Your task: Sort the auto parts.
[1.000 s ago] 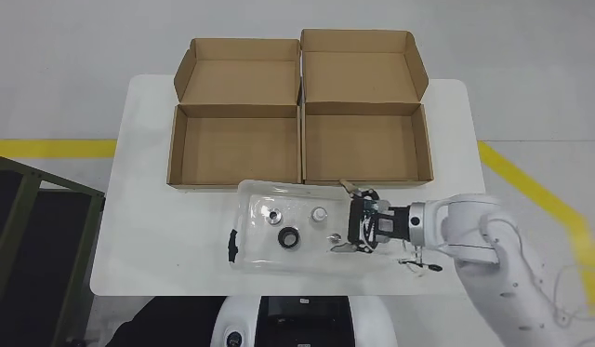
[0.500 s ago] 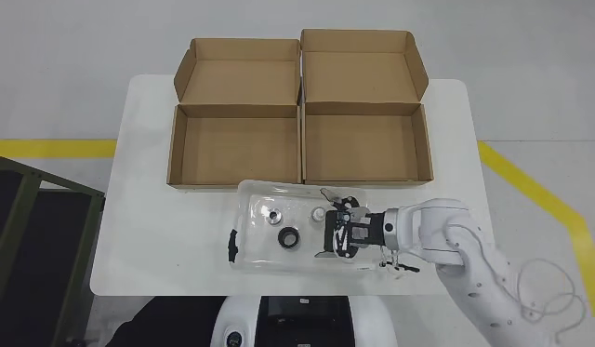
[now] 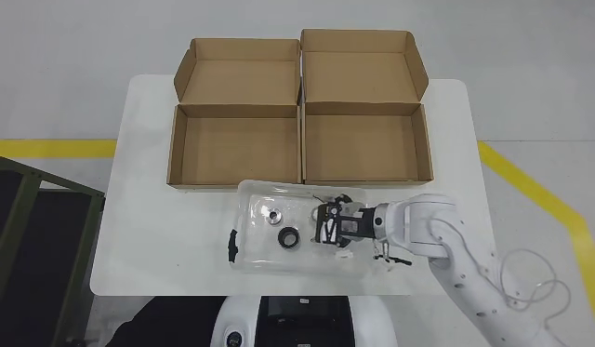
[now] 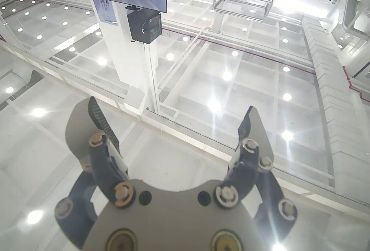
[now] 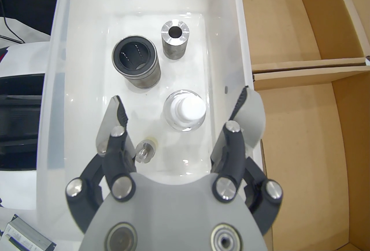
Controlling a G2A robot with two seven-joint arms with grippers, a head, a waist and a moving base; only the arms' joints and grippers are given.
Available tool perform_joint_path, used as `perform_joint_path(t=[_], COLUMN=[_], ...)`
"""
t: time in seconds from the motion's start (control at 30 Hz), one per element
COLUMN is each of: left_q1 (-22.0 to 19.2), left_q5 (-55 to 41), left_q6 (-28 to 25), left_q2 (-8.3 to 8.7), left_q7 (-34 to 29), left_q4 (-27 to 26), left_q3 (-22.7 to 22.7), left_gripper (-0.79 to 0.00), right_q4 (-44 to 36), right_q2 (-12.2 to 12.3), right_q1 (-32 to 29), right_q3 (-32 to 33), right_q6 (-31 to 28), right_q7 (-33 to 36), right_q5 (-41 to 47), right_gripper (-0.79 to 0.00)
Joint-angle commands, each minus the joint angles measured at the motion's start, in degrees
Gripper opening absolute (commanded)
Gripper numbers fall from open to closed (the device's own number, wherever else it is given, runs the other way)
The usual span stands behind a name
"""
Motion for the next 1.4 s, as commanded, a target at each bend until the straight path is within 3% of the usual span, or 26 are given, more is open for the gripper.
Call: perform_joint_path(t=[0.0,0.2,0.37,0.47,0.53,1.1,1.37], left_q1=[0.0,0.0,0.0,0.0,0.0,0.0,0.0], left_q5=[0.0,0.0,0.0,0.0,0.0,0.0,0.0], left_q6=[0.0,0.0,0.0,0.0,0.0,0.0,0.0], left_q2=[0.0,0.0,0.0,0.0,0.0,0.0,0.0], left_q7=[0.0,0.0,0.0,0.0,0.0,0.0,0.0], left_q4=[0.0,0.0,0.0,0.0,0.0,0.0,0.0], left_q3=[0.0,0.0,0.0,0.0,0.0,0.0,0.0], left_gripper=[0.0,0.0,0.0,0.0,0.0,0.0,0.0], right_q4=[0.5,2.4,3.4,3.7,3.6,-8.8,-8.2], right_q2=[0.0,-0.1,-0.1,0.0,0.0,2.4,2.3], right_q1=[0.3,1.4,2.1,2.3,2.4,-3.0,-3.2], right_q3=[-0.3,-1.1,-1.8,-1.9,-1.9,6.5,7.7], right_q6=[0.1,0.6,0.8,0.9,0.7,-1.4,-0.1], right_q7=[0.1,0.0,-0.2,-0.4,-0.4,-1.5,-11.5], right_q5=[0.1,0.2,0.2,0.3,0.3,4.5,7.1], right_gripper=[-0.296,-0.326,-0.471,-0.61,-0.785,-0.785,-0.785])
